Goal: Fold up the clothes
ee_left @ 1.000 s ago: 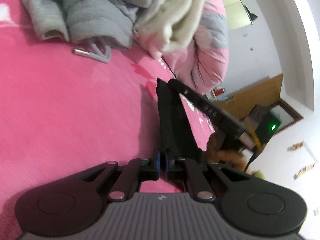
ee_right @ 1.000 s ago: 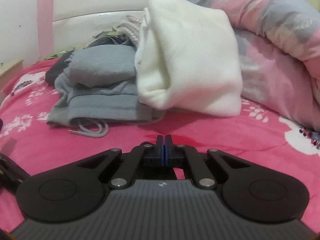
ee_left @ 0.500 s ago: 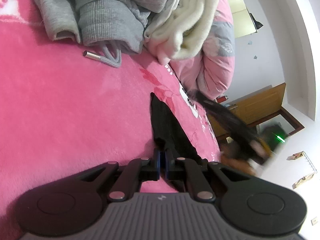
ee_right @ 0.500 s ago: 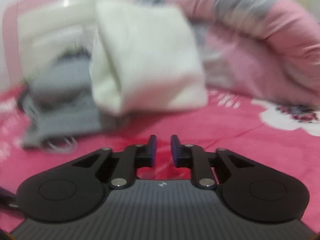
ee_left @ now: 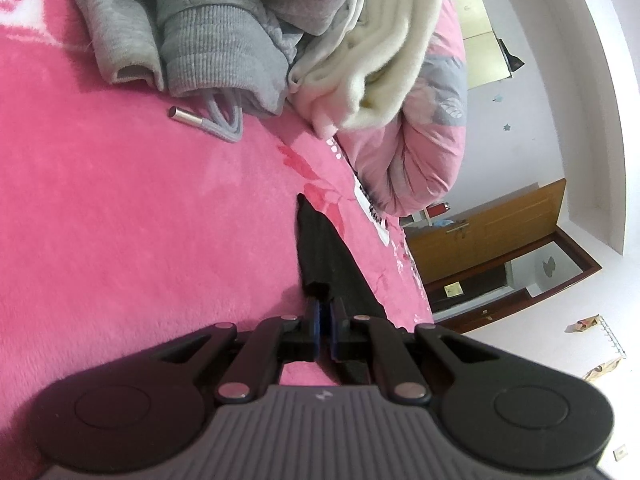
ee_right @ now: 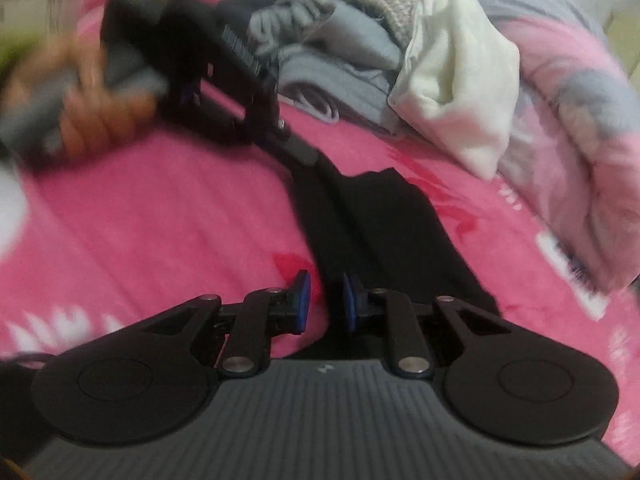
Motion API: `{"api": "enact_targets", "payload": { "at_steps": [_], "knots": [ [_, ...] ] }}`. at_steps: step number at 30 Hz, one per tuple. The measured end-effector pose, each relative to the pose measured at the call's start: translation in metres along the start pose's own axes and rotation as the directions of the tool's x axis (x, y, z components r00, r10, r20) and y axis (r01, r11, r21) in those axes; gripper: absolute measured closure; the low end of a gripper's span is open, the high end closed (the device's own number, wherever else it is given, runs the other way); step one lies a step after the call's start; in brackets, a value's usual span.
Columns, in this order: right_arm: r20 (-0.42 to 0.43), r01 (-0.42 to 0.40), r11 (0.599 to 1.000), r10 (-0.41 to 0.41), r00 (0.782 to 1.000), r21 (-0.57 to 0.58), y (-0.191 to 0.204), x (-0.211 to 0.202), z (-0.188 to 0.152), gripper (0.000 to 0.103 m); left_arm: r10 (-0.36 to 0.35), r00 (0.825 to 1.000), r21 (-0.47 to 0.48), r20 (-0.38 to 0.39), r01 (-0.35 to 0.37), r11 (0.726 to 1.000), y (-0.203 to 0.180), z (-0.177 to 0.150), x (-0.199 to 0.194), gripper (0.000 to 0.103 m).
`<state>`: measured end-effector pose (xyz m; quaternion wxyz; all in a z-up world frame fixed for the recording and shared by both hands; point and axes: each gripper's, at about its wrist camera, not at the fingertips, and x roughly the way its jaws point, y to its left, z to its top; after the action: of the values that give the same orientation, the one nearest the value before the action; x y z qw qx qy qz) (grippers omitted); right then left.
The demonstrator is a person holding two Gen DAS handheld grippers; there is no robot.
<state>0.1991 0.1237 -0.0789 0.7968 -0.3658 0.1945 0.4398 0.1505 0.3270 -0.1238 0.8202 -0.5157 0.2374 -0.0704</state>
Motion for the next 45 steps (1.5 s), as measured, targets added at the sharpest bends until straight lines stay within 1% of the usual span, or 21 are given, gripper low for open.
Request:
{"api": "enact_targets", "payload": {
  "at_steps": [1, 4, 9, 14, 16, 19, 22, 24, 25, 26, 28, 29, 31, 33, 34, 35, 37, 38, 40, 42, 45],
  "knots": [
    [-0.004, 0.019, 1.0, -0.019, 1.0, -0.017, 0.004, 0.003, 0.0, 0.091, -0.003, 1.0, -0.001, 0.002, 0.003, 1.0, 0.0, 0.0, 0.0, 0.097],
    [0.013, 0.002, 1.0, -0.002, 1.0, -0.007, 0.003, 0.0, 0.0, 0.102, -0.018, 1.0, -0.02, 0.01, 0.019, 1.0, 0.002, 0.001, -0.001, 0.097],
    [0.077, -0.067, 0.994, 0.06, 0.995, 0.082, -0.012, -0.021, -0.002, 0.102, -0.001, 1.0, -0.014, 0.02, 0.001, 1.0, 0.0, 0.0, -0.001, 0.098],
    [0.059, -0.148, 0.979, 0.141, 0.988, 0.138, -0.015, -0.004, -0.012, 0.102, 0.052, 0.998, 0.023, 0.037, -0.053, 0.998, -0.006, -0.002, -0.005, 0.097],
    [0.065, -0.158, 0.977, 0.15, 0.987, 0.14, -0.012, 0.001, -0.015, 0.101, 0.068, 0.996, 0.031, 0.054, -0.069, 0.997, -0.007, -0.003, -0.01, 0.097],
    [0.085, -0.172, 0.972, 0.16, 0.983, 0.158, -0.014, 0.0, -0.018, 0.101, 0.102, 0.987, 0.053, 0.122, -0.109, 0.993, -0.011, -0.003, -0.023, 0.098],
    [0.104, -0.181, 0.969, 0.165, 0.981, 0.167, -0.015, -0.001, -0.021, 0.1, 0.073, 0.981, 0.069, 0.179, -0.087, 0.994, -0.015, -0.002, -0.035, 0.098],
    [0.114, -0.184, 0.968, 0.166, 0.979, 0.171, -0.016, -0.001, -0.022, 0.099, 0.01, 0.986, 0.107, 0.168, -0.028, 0.994, -0.023, -0.003, -0.035, 0.093],
    [0.118, -0.186, 0.967, 0.167, 0.979, 0.173, -0.016, -0.001, -0.022, 0.099, -0.021, 0.987, 0.133, 0.156, 0.0, 0.991, -0.028, -0.004, -0.034, 0.085],
    [0.121, -0.185, 0.967, 0.165, 0.979, 0.175, -0.016, -0.001, -0.022, 0.099, -0.05, 0.99, 0.17, 0.133, 0.027, 0.985, -0.036, -0.007, -0.029, 0.078],
    [0.125, -0.175, 0.969, 0.155, 0.98, 0.171, -0.014, -0.002, -0.022, 0.099, -0.075, 0.996, 0.231, 0.058, 0.06, 0.971, -0.052, -0.016, -0.011, 0.07],
    [0.127, -0.167, 0.972, 0.147, 0.981, 0.165, -0.012, -0.002, -0.022, 0.098, -0.064, 0.998, 0.245, 0.02, 0.057, 0.968, -0.057, -0.021, -0.001, 0.07],
    [0.129, -0.144, 0.978, 0.125, 0.984, 0.15, -0.007, -0.004, -0.021, 0.098, 0.01, 0.998, 0.231, -0.056, 0.003, 0.973, -0.055, -0.032, 0.021, 0.07],
    [0.14, -0.137, 0.981, 0.118, 0.983, 0.137, -0.004, -0.009, -0.019, 0.097, 0.114, 0.989, 0.229, -0.091, -0.09, 0.969, -0.048, -0.038, 0.035, 0.089],
    [0.149, -0.141, 0.981, 0.121, 0.981, 0.132, -0.003, -0.013, -0.018, 0.092, 0.121, 0.989, 0.219, -0.088, -0.1, 0.971, -0.046, -0.037, 0.034, 0.095],
    [0.165, -0.166, 0.977, 0.143, 0.976, 0.137, -0.005, -0.019, -0.017, 0.089, 0.105, 0.99, 0.189, -0.093, -0.086, 0.978, -0.042, -0.035, 0.032, 0.093],
    [0.197, -0.207, 0.968, 0.177, 0.964, 0.141, -0.012, -0.033, -0.016, 0.073, 0.094, 0.991, 0.148, -0.095, -0.079, 0.986, -0.038, -0.032, 0.029, 0.095],
    [0.208, -0.209, 0.967, 0.177, 0.962, 0.143, -0.017, -0.039, -0.016, 0.071, 0.096, 0.991, 0.145, -0.096, -0.082, 0.986, -0.037, -0.033, 0.029, 0.095],
    [0.202, -0.168, 0.97, 0.132, 0.97, 0.173, -0.038, -0.044, -0.014, 0.069, 0.11, 0.99, 0.162, -0.091, -0.094, 0.982, -0.04, -0.034, 0.029, 0.095],
    [0.154, -0.084, 0.967, 0.048, 0.987, 0.241, -0.07, -0.038, -0.013, 0.069, 0.119, 0.989, 0.174, -0.087, -0.103, 0.979, -0.041, -0.035, 0.03, 0.095],
    [0.073, -0.002, 0.932, -0.026, 0.997, 0.363, -0.125, -0.013, -0.015, 0.069, 0.119, 0.989, 0.176, -0.085, -0.102, 0.979, -0.041, -0.035, 0.031, 0.095]
  ]
}}
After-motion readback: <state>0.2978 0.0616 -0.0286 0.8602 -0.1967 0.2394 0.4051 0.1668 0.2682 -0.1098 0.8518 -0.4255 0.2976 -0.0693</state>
